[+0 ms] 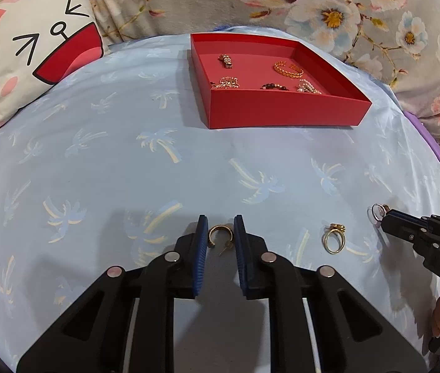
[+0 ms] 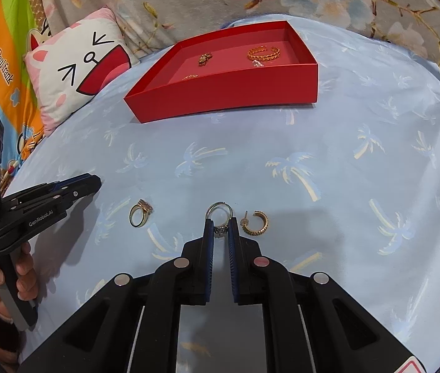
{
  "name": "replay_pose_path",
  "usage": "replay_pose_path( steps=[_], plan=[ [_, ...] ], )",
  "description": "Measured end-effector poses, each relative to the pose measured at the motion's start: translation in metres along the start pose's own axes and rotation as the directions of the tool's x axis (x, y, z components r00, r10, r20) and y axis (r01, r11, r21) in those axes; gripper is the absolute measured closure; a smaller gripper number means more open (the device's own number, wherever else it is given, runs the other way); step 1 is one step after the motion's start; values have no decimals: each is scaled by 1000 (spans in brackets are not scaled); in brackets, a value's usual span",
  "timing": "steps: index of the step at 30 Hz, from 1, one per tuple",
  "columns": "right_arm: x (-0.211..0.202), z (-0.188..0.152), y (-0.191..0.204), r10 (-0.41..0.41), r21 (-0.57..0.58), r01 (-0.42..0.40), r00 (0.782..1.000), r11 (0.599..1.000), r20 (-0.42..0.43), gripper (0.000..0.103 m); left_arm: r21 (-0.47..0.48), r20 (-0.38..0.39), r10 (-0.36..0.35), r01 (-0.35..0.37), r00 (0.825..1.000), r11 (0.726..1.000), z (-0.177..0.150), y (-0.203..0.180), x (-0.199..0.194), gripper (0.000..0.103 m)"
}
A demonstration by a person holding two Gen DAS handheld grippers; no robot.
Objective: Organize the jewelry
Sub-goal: 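Grasp the silver ring with right tool while left tool grasps the gold hoop earring, then carry the silver ring and hoop earring over the red box, then open both tools to drop the ring and earring into the box, withdraw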
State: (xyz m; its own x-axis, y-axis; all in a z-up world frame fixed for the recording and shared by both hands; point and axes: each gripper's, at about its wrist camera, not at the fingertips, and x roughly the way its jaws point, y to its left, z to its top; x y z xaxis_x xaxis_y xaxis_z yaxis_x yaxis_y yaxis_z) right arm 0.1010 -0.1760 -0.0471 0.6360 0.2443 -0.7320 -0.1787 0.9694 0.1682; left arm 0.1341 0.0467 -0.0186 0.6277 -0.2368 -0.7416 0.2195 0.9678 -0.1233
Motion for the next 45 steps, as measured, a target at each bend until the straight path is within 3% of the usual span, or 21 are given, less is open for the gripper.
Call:
replay_pose_path(
  steps=[13, 25, 34, 45],
  plan=[
    [-27, 16, -7, -3, 0, 3, 998, 1000, 68, 94, 24, 29, -59, 58, 998, 998, 9, -11, -20, 87],
    [-55, 109, -29, -30, 16, 28, 982, 999, 189, 94, 136, 206, -78, 50, 975, 989, 108, -40, -53, 87],
    [-8, 168, -41, -50, 51, 41, 983, 998, 178, 94, 114, 206, -62, 39, 977, 993, 162, -44, -9, 87],
    [54, 199, -55, -81, 81, 71, 989, 994, 127, 94, 39, 136, -27, 22, 990, 999, 198, -24, 66, 87]
  ],
)
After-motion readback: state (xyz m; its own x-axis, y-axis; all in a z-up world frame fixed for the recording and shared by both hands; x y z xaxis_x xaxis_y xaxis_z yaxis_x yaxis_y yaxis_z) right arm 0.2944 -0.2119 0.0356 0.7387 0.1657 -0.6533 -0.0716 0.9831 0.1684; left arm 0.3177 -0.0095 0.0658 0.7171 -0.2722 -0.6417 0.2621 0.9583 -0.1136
